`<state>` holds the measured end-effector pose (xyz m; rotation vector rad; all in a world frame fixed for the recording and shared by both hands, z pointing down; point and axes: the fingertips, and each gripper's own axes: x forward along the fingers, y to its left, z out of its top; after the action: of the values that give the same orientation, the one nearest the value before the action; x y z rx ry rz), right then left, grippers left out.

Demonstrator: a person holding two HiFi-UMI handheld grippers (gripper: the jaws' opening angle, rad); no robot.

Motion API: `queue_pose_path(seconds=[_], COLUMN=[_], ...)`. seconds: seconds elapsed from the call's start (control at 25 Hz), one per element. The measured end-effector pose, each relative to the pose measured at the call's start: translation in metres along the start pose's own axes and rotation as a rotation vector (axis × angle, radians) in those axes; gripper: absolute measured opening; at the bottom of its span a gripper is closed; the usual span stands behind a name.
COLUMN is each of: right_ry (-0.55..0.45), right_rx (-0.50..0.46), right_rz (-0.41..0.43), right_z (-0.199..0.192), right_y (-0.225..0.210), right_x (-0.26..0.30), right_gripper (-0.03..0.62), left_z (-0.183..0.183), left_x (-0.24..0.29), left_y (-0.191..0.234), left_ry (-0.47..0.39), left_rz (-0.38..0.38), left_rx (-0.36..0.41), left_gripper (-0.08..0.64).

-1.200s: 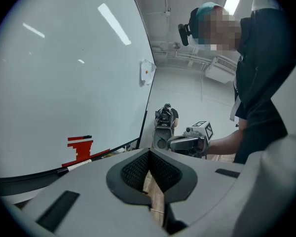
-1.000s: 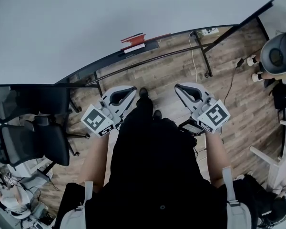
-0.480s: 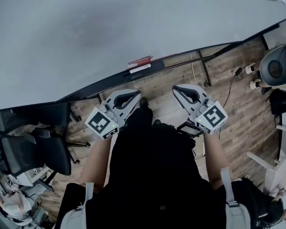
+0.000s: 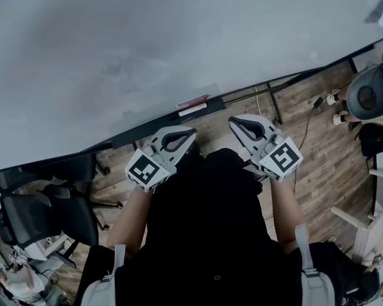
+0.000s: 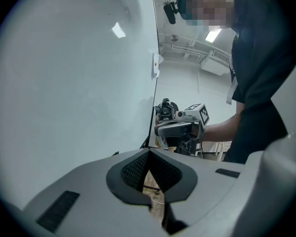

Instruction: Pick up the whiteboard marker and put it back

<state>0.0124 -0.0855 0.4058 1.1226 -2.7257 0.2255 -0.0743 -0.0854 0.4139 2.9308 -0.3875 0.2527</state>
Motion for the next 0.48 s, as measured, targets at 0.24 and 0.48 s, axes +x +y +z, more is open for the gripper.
queue_pose_path(seconds=[0.24, 0.48], right_ry=[0.032, 0.027], right_rx=[-0.033, -0.096], right_rz=[0.072, 0.184], right_z=[-0.001, 0.009], right_y=[-0.007, -0.024], right_x=[0.012, 0.023], right_gripper=[0.020, 0.020], left_z=[-0.001, -0.006], left_x=[0.005, 0.022], left_y=[0.013, 0.015], left_ry=[0.000, 0.081], left_rz=[0.059, 0.130], left_rx=[0.022, 0.119], left_gripper=[0.011, 0.011])
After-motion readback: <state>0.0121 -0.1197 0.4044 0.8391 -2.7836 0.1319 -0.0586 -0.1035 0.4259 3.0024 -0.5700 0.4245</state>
